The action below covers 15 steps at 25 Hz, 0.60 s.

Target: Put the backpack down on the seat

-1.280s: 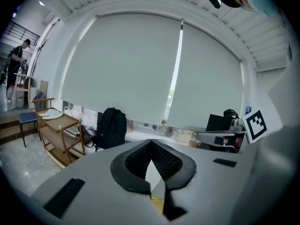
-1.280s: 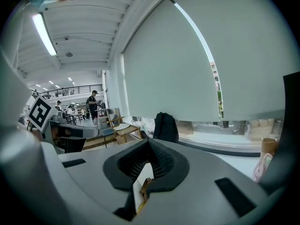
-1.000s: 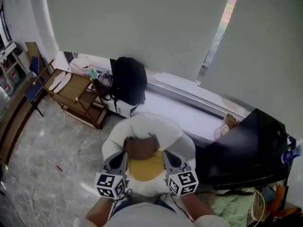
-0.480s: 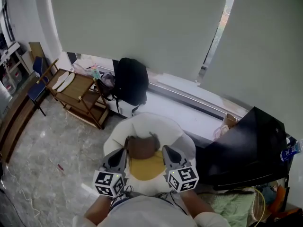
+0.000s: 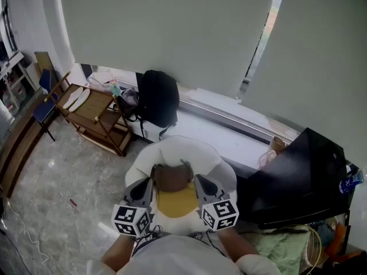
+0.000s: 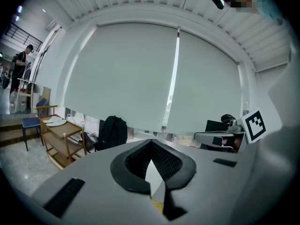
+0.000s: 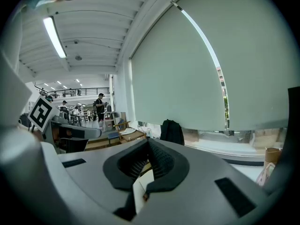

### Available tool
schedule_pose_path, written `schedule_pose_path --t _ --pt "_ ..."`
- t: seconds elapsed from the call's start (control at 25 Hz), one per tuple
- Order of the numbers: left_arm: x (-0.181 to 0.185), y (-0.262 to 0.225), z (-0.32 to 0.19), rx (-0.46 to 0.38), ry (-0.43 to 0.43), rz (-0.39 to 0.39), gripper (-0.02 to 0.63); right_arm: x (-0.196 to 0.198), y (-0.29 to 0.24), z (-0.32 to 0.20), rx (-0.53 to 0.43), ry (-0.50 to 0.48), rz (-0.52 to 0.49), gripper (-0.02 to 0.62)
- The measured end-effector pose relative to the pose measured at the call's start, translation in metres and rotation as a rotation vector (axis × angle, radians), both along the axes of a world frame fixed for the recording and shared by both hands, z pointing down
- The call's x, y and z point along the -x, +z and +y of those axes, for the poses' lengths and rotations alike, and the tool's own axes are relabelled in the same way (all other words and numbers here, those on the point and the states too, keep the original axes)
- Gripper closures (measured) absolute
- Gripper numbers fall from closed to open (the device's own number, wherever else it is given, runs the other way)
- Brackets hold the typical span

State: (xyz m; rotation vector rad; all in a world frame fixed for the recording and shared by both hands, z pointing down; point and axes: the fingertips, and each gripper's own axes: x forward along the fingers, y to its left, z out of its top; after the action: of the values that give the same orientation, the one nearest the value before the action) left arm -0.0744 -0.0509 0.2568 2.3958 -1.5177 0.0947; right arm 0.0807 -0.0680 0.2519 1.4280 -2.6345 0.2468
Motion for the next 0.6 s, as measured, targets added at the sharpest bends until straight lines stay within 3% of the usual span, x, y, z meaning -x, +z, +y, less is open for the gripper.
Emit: schedule_pose_path --t 0.6 --pt "0.003 -0.004 -0.013 -0.003 -0.034 0.018 0.574 -0.003 0.001 -0.008 0.011 0.007 -0.026 0.566"
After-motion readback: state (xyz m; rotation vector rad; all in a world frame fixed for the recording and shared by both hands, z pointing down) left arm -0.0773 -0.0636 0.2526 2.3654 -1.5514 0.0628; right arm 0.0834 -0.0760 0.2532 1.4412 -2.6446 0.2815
